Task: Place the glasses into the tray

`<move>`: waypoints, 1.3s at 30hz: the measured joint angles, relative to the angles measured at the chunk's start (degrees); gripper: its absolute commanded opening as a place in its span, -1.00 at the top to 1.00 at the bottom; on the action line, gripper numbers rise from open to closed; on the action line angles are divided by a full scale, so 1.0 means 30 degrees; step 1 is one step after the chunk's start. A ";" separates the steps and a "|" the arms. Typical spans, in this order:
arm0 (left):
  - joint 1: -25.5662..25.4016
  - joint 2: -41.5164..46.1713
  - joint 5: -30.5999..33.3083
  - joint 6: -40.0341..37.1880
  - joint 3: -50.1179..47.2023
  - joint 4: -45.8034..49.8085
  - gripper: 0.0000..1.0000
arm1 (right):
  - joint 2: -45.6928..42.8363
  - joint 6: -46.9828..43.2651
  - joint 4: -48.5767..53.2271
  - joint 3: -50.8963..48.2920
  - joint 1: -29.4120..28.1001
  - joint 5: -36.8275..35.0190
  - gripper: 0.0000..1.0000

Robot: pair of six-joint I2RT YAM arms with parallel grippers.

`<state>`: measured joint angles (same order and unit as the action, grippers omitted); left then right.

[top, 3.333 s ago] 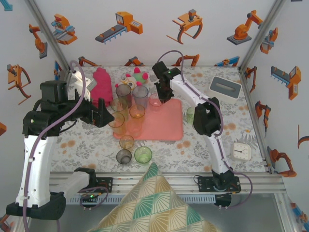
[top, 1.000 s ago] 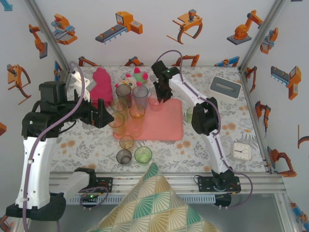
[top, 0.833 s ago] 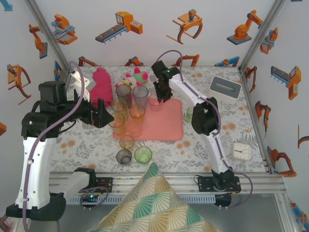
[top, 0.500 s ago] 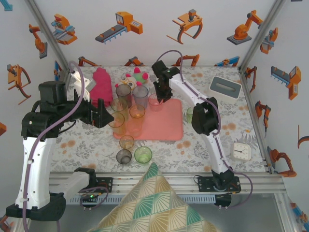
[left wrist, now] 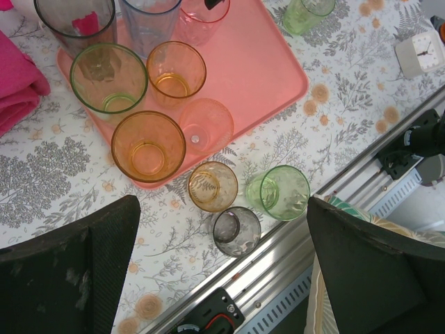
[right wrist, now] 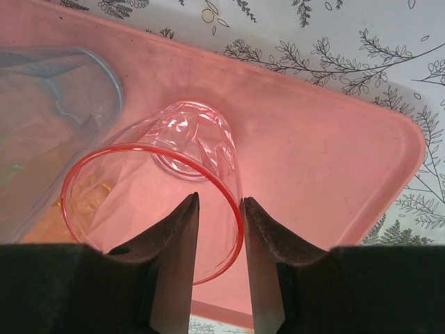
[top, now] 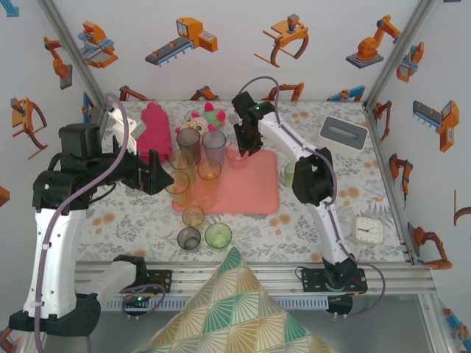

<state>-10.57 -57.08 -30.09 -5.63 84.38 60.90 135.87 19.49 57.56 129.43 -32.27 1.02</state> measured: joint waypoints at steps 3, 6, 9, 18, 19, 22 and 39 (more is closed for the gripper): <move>0.0000 0.0000 0.0000 0.0000 0.0000 0.0007 -0.94 | -0.0007 0.0000 0.0000 -0.0015 0.0000 0.0029 0.31; 0.0000 0.0007 0.0000 0.0000 0.0000 0.0000 -0.94 | -0.0007 -0.0007 0.0000 -0.0015 0.0000 0.0036 0.30; 0.0029 0.0044 0.0000 0.0000 0.0000 0.0007 -0.94 | -0.0036 -0.0015 -0.0007 -0.0080 0.0000 0.0029 0.29; 0.0036 0.0219 -0.0168 0.0007 0.0000 0.0007 -0.94 | -0.0328 -0.0015 0.0007 -0.0372 0.0000 0.0022 0.27; 0.0036 0.0219 -0.0204 0.0007 0.0000 0.0007 -0.94 | -0.0357 -0.0015 0.0007 -0.0372 0.0000 0.0022 0.27; 0.0044 0.0219 -0.0219 0.0007 0.0000 0.0000 -0.94 | -0.0415 -0.0015 0.0007 -0.0372 0.0000 0.0022 0.26; 0.0058 0.0255 -0.0277 0.0007 0.0000 0.0000 -0.94 | -0.1515 -0.0015 0.0036 -0.0372 0.0000 0.0022 0.27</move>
<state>-10.39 -56.31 -30.92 -5.61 84.38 60.90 131.33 19.44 57.67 128.31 -32.27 1.08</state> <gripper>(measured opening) 0.972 0.366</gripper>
